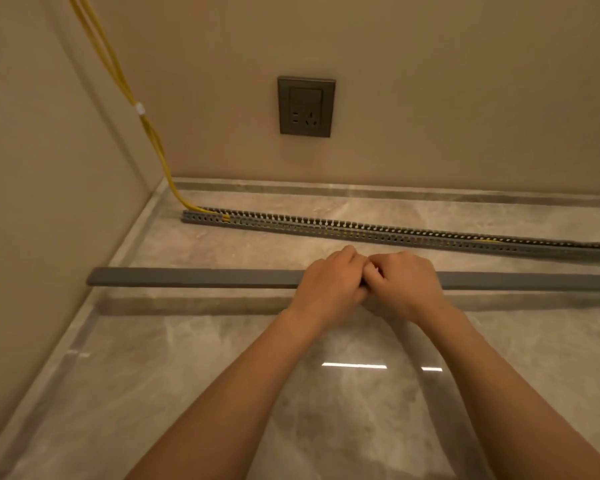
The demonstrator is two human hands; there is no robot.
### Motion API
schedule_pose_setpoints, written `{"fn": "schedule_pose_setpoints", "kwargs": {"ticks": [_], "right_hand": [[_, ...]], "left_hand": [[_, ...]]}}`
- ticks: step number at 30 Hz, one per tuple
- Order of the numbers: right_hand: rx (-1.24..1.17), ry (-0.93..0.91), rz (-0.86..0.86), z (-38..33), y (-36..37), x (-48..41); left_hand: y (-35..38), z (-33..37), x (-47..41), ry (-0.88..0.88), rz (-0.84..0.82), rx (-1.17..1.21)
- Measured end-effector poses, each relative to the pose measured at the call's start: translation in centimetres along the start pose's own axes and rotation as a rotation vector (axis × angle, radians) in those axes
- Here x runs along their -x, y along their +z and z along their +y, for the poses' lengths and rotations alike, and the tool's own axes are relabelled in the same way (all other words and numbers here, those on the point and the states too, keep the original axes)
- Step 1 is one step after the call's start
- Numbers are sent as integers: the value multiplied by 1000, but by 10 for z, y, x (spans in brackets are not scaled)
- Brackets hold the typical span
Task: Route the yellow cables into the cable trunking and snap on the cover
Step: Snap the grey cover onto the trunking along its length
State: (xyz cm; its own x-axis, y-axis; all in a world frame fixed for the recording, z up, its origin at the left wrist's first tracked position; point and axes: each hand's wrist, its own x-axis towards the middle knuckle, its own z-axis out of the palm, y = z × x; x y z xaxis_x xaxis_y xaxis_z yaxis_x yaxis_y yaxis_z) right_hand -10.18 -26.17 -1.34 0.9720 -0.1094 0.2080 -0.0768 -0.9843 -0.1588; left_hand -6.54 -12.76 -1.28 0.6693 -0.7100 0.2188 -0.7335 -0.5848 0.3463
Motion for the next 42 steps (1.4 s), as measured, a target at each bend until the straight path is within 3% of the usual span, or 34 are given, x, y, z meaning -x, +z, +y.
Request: {"fn": "schedule_pose_setpoints", "kwargs": {"ticks": [4, 8, 12, 16, 21, 24, 27, 32, 37, 42], "right_hand": [[84, 45, 237, 8, -6, -8], [113, 72, 308, 19, -17, -32], [145, 66, 300, 36, -27, -58], [178, 91, 256, 54, -29, -82], [43, 207, 39, 68, -7, -88], [34, 219, 60, 62, 2, -84], [-70, 38, 98, 43, 8, -85], [-175, -443, -67, -14, 12, -97], [-146, -605, -81, -69, 19, -110], [43, -738, -45, -91, 18, -127]], "left_hand": [[-17, -15, -7, 70, 105, -137], [-38, -50, -7, 28, 232, -295], [-62, -87, -10, -79, 347, -295], [-74, -122, -13, -208, 294, -361], [-66, -143, -15, -285, 173, -243], [-58, -148, -15, -349, 133, -160], [-54, -148, -16, -375, 112, -158], [-58, -140, -16, -392, 138, -212], [-65, -139, -11, -392, 120, -109], [-86, -169, -3, -323, 112, -83]]}}
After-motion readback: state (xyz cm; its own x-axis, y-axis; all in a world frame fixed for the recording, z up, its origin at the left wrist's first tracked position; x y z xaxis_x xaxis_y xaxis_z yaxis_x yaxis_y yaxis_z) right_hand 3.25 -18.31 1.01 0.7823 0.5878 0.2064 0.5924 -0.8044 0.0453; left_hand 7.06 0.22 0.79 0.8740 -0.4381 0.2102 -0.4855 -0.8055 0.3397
